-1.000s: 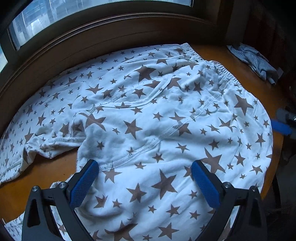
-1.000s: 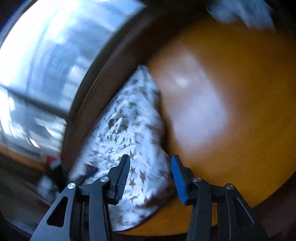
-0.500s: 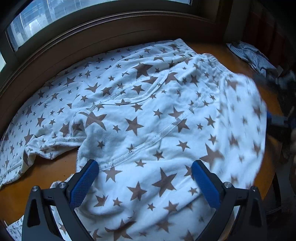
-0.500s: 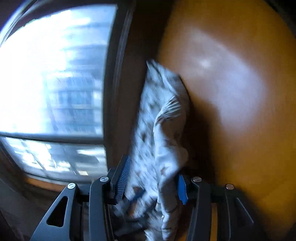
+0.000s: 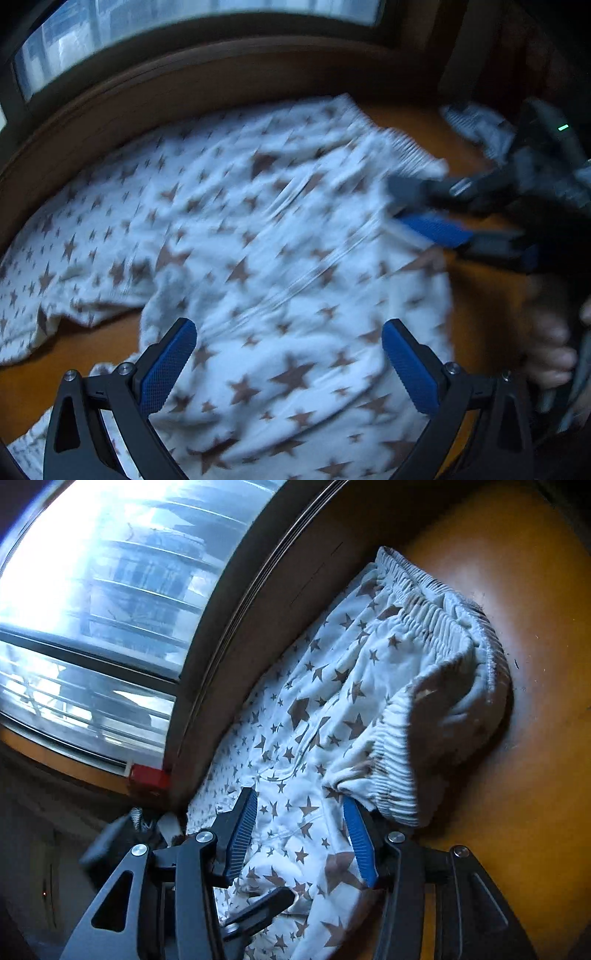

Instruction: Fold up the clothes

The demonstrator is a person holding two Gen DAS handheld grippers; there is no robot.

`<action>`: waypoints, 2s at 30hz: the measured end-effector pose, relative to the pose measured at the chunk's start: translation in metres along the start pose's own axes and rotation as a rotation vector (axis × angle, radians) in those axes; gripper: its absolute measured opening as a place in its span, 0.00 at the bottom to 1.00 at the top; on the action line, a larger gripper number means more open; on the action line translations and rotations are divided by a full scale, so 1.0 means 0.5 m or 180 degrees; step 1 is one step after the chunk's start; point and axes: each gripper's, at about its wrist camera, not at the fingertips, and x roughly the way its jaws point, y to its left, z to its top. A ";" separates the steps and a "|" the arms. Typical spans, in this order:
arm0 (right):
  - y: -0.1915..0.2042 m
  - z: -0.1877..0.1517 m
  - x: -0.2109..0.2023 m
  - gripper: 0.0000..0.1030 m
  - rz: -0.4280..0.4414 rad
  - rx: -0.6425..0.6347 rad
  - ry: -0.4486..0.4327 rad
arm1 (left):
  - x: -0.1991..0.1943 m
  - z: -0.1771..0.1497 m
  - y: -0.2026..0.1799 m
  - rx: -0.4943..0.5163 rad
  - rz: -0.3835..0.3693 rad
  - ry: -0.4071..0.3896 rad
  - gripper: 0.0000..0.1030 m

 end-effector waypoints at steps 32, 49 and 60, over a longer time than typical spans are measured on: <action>-0.110 -0.051 -0.131 0.47 0.0029 0.0760 -0.0478 | 0.078 0.056 -0.010 -0.0320 -0.0061 0.0097 0.99; -0.056 0.042 -0.122 0.47 0.0258 0.0388 -0.0693 | 0.066 0.051 -0.034 -0.0144 0.0035 0.0035 0.99; -0.095 -0.005 -0.166 0.49 -0.0025 0.0618 -0.0543 | 0.099 0.140 -0.018 -0.0250 0.0123 -0.0113 0.99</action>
